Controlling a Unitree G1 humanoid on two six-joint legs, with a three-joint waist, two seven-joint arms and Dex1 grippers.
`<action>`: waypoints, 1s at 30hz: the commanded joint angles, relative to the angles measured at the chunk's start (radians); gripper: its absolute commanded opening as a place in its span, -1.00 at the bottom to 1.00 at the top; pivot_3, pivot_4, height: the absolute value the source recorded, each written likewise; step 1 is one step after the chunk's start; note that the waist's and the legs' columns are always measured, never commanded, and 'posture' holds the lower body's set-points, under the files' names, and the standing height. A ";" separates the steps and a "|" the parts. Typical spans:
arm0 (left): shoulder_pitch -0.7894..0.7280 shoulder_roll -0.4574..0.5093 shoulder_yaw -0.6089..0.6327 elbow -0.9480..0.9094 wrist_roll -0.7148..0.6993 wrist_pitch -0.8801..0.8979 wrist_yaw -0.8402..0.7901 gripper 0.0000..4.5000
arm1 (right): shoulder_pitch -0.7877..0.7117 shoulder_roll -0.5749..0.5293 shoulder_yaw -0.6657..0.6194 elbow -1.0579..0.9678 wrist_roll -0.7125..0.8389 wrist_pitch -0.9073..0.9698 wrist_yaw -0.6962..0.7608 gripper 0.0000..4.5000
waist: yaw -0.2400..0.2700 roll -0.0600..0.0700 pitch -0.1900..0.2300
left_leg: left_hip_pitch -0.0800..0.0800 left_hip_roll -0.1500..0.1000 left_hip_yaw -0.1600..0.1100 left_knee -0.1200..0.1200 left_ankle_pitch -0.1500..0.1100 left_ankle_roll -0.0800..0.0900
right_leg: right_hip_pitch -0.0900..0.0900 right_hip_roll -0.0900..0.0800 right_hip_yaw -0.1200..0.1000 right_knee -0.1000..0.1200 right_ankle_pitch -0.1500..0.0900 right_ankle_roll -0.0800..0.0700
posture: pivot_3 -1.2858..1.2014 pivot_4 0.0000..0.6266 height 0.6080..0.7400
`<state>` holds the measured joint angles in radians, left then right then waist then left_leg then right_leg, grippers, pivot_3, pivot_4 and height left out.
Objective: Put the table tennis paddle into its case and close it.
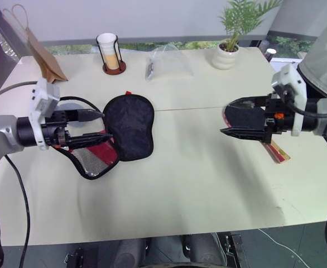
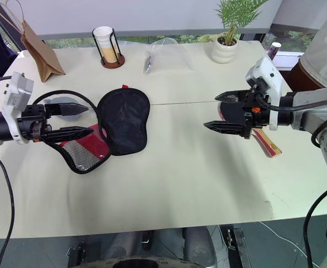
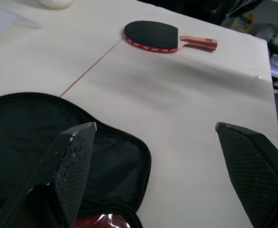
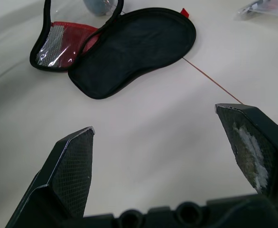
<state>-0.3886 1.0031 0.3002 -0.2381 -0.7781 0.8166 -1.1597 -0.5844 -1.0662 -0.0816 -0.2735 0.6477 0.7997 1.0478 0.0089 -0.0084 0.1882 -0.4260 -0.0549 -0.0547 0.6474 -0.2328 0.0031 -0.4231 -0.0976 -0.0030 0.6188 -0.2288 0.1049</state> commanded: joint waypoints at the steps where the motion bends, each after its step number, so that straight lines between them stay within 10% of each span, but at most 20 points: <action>1: -0.010 0.016 0.012 -0.007 -0.007 -0.017 -0.009 0.86 | 0.001 0.000 -0.016 -0.020 -0.011 -0.016 0.003 0.99 | 0.000 0.000 0.000 | 0.000 0.000 0.000 0.000 0.000 0.000 | 0.000 0.000 0.000 0.000 0.000 0.000 | 0.03 -0.52 1.00; 23: -0.058 -0.018 -0.035 0.026 -0.012 -0.028 0.004 0.86 | -0.042 0.039 0.031 -0.011 -0.029 0.055 -0.031 0.99 | 0.000 0.000 0.000 | 0.000 0.000 0.000 0.000 0.000 0.000 | 0.000 0.001 0.000 0.000 0.000 0.000 | 0.03 -0.52 1.00; 30: -0.041 -0.020 -0.028 0.041 0.010 -0.037 0.017 0.86 | -0.148 0.234 0.166 0.024 -0.043 0.162 -0.129 0.99 | -0.010 0.000 0.000 | 0.000 0.000 0.000 0.000 0.000 0.000 | -0.001 0.001 0.000 0.002 0.000 0.000 | 0.03 -0.52 1.00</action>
<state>-0.4309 0.9739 0.2507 -0.1995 -0.7737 0.7968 -1.1468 -0.6975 -0.8615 0.0626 -0.2481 0.6099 0.9382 0.9487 -0.0010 -0.0086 0.1880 -0.4258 -0.0548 -0.0546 0.6476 -0.2325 0.0028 -0.4242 -0.0969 -0.0026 0.6215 -0.2283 0.1055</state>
